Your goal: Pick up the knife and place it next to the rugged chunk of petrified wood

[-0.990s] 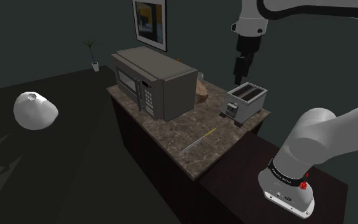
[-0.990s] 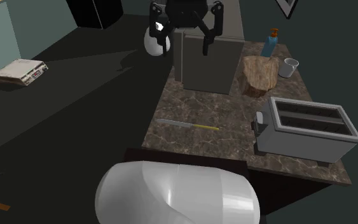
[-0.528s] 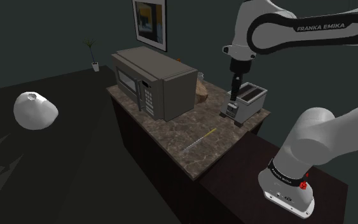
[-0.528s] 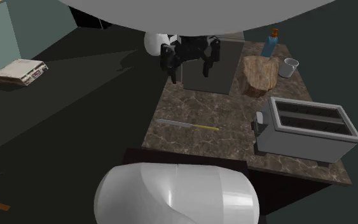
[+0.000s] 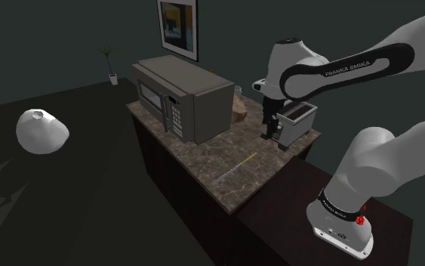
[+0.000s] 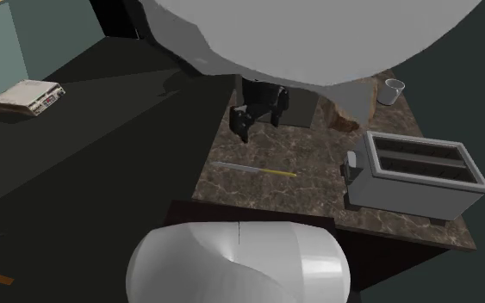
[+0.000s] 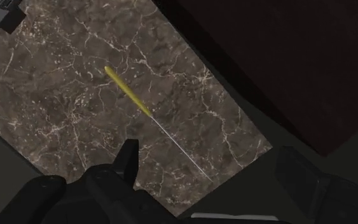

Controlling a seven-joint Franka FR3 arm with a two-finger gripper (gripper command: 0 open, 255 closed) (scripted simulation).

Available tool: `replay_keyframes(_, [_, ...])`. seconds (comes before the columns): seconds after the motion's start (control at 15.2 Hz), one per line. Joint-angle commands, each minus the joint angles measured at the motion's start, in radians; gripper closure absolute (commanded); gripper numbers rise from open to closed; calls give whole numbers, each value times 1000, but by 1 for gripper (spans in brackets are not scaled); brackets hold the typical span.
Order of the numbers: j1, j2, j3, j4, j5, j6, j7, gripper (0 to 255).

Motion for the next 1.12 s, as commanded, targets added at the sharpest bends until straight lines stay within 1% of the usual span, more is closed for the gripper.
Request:
replay_keyframes(0.0, [12, 58, -25, -33, -22, 109, -67, 0])
replay_keyframes(0.2, [32, 165, -62, -67, -52, 271, -161, 0])
replay_keyframes(0.4, [56, 296, -99, -82, -73, 439, -257, 0])
replay_keyframes(0.53, [77, 395, -124, -81, -77, 552, -326, 0])
replay_keyframes(0.66, [102, 501, -147, -72, -64, 662, -405, 0])
replay_keyframes(0.79, [134, 611, -166, -55, -19, 768, -505, 0])
replay_keyframes(0.86, [150, 667, -170, -45, 26, 819, -570, 0])
replay_keyframes(0.92, [157, 723, -159, -32, 92, 867, -651, 0])
replay_keyframes(0.99, [145, 779, -126, -16, 171, 912, -743, 0])
replay_keyframes(1.06, [112, 833, -73, 2, 247, 953, -834, 0])
